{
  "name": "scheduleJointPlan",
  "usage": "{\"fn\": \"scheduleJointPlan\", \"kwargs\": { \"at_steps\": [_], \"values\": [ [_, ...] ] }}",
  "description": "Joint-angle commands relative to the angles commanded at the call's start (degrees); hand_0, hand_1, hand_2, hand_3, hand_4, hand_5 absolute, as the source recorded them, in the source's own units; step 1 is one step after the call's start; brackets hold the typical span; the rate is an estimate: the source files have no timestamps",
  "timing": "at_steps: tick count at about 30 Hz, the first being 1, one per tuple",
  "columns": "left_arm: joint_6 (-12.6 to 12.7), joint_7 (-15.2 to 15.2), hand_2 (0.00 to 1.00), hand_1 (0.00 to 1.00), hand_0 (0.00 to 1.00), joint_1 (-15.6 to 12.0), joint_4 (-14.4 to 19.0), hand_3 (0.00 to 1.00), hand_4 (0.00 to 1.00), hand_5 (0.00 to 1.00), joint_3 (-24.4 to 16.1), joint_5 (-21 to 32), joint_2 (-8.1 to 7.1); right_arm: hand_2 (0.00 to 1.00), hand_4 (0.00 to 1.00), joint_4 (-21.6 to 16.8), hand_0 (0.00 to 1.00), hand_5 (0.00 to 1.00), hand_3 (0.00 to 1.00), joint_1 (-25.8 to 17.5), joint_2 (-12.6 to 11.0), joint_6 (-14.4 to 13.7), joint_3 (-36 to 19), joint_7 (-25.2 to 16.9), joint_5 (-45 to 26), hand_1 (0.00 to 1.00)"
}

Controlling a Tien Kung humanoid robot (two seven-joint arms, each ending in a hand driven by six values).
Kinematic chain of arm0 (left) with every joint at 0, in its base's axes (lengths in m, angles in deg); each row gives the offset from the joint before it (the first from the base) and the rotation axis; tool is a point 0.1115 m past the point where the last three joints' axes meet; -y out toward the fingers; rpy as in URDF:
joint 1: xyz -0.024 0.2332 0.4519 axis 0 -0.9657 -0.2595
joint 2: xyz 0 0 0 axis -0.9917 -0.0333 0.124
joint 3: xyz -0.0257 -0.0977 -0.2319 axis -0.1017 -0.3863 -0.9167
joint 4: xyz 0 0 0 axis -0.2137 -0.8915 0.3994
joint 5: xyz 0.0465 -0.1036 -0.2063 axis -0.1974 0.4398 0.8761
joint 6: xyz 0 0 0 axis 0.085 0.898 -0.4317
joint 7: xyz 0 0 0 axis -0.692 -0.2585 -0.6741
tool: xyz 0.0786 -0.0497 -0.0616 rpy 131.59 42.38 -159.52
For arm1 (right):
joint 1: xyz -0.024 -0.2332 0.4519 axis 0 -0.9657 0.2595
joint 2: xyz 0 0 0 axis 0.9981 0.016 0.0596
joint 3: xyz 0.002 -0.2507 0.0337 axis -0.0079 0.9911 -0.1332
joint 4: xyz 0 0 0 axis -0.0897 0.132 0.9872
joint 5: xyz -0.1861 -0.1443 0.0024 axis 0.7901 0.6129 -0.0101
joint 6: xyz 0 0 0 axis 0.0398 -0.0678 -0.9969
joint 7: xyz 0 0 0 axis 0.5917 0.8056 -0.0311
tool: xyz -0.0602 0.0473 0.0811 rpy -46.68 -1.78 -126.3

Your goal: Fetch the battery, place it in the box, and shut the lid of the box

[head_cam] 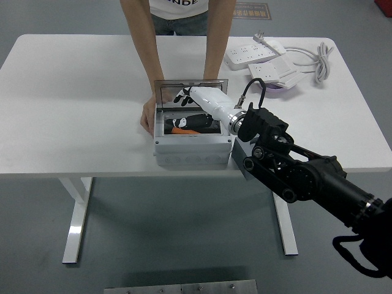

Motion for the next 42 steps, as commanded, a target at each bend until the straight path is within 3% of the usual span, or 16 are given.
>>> {"fn": "scheduleJointPlan", "kwargs": {
  "at_steps": [7, 9, 13, 20, 21, 32, 33, 38, 39, 42],
  "values": [
    [0.16, -0.22, 0.584, 0.692, 0.619, -0.38, 0.00, 0.595, 0.595, 0.007, 0.30, 0.74, 0.10, 0.673, 0.892, -8.09, 0.706, 0.708, 0.721, 0.13, -4.42, 5.07, -4.64, 4.95, -0.90, 0.689],
    [0.16, -0.28, 0.585, 0.692, 0.619, -0.35, -0.01, 0.595, 0.595, 0.007, 0.36, 0.84, 0.11, 0.656, 0.893, -9.53, 0.653, 0.713, 0.709, 0.54, -4.98, 5.64, -5.79, 5.56, -0.94, 0.657],
    [0.13, -0.33, 0.585, 0.692, 0.619, -0.26, -0.02, 0.595, 0.595, 0.007, 0.39, 0.87, 0.07, 0.656, 0.893, -10.59, 0.653, 0.713, 0.709, 1.42, -5.31, 5.88, -7.39, 5.89, -0.76, 0.657],
    [-0.02, 0.00, 0.585, 0.691, 0.619, -0.16, 0.02, 0.595, 0.594, 0.008, 0.04, 0.25, -0.08, 0.656, 0.887, -8.63, 0.649, 0.715, 0.708, 1.92, -4.39, 4.68, -7.66, 4.73, -1.63, 0.634],
    [-0.05, 0.04, 0.585, 0.691, 0.619, -0.14, 0.03, 0.595, 0.594, 0.009, -0.01, 0.16, -0.10, 0.639, 0.887, -8.17, 0.519, 0.716, 0.701, 1.98, -4.18, 4.45, -7.61, 4.46, -1.81, 0.561],
    [-0.50, 0.61, 0.585, 0.691, 0.619, 0.63, 0.02, 0.595, 0.594, 0.009, -0.82, -1.44, -0.30, 0.635, 0.883, -2.79, 0.502, 0.712, 0.702, 3.74, -1.24, 2.14, -8.22, 0.09, -3.83, 0.539],
    [-0.52, 0.67, 0.585, 0.690, 0.618, 0.68, 0.02, 0.596, 0.594, 0.010, -0.90, -1.56, -0.32, 0.695, 0.902, -2.37, 0.749, 0.787, 0.748, 3.88, -1.09, 2.03, -8.23, -0.12, -4.05, 0.712],
    [-0.64, 0.94, 0.585, 0.690, 0.618, 0.94, 0.05, 0.596, 0.594, 0.010, -1.21, -2.09, -0.40, 0.695, 0.902, -0.26, 0.749, 0.787, 0.748, 4.33, -0.36, 1.63, -8.06, -0.91, -4.65, 0.712],
    [-0.67, 0.98, 0.585, 0.690, 0.619, 1.01, 0.05, 0.596, 0.594, 0.010, -1.26, -2.18, -0.42, 0.765, 0.979, 0.21, 0.925, 0.998, 0.798, 4.40, -0.20, 1.55, -7.93, -1.05, -4.80, 0.785],
    [-0.74, 1.07, 0.585, 0.690, 0.619, 1.20, 0.05, 0.596, 0.594, 0.010, -1.38, -2.42, -0.46, 0.765, 0.979, 1.56, 0.925, 0.998, 0.798, 4.63, 0.29, 1.32, -7.59, -1.42, -5.24, 0.785]
  ]
}}
